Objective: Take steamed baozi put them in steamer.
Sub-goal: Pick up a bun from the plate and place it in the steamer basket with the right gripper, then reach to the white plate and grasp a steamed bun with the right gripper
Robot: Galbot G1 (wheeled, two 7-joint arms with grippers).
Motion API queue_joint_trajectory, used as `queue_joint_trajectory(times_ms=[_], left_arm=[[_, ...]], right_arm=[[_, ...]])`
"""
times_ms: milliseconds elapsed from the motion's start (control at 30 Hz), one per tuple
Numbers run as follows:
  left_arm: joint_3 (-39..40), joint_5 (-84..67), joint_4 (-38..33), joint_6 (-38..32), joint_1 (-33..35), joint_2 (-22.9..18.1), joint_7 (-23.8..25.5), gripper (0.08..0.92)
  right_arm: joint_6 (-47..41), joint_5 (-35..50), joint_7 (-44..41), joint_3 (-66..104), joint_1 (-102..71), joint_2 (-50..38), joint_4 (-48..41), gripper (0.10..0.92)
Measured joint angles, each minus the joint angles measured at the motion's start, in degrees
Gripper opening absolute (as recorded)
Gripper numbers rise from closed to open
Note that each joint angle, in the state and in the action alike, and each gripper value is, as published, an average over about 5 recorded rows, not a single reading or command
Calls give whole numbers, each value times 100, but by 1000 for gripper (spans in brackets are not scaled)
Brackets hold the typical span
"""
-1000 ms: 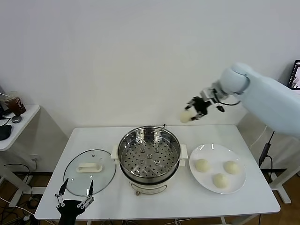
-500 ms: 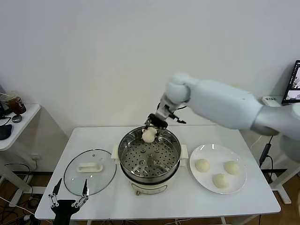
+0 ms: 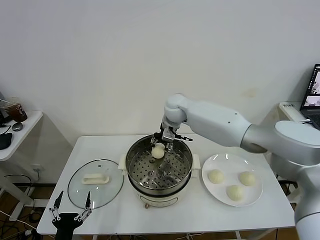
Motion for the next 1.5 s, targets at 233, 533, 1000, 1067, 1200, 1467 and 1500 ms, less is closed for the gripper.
queue_joint_trajectory(times_ms=[233,533,1000,1067,1200,1467,1500], left_arm=[[8,0,16,2,-31,2,-1,823],[17,-27,11,20,-76,34,-14,823],[34,-9,-79,73,-84,193,-25,823],[56,20,-79,83,-81,209,-23,823],[87,86,-74,98,-98,209,-24,823],[63,152,-81,130,-99,180,-25,823],[60,156,-87,134,-99,172,-24,823]], right_arm=[[144,-40,92,86,-20,-6,-103,774],[-1026,1218,-247,-193,517,-734,900,823],[-4299,2498,-732,-477,1076,-3320,2843,823],[-4506,2485,-743,-460,964,-3637,2956,823],[-4735,2373,-757,-271,542,-4112,3049,823],[-4891,2026,-725,390,-574,-4511,2930,823],[-4896,1973,-711,474,-711,-4511,2883,823]])
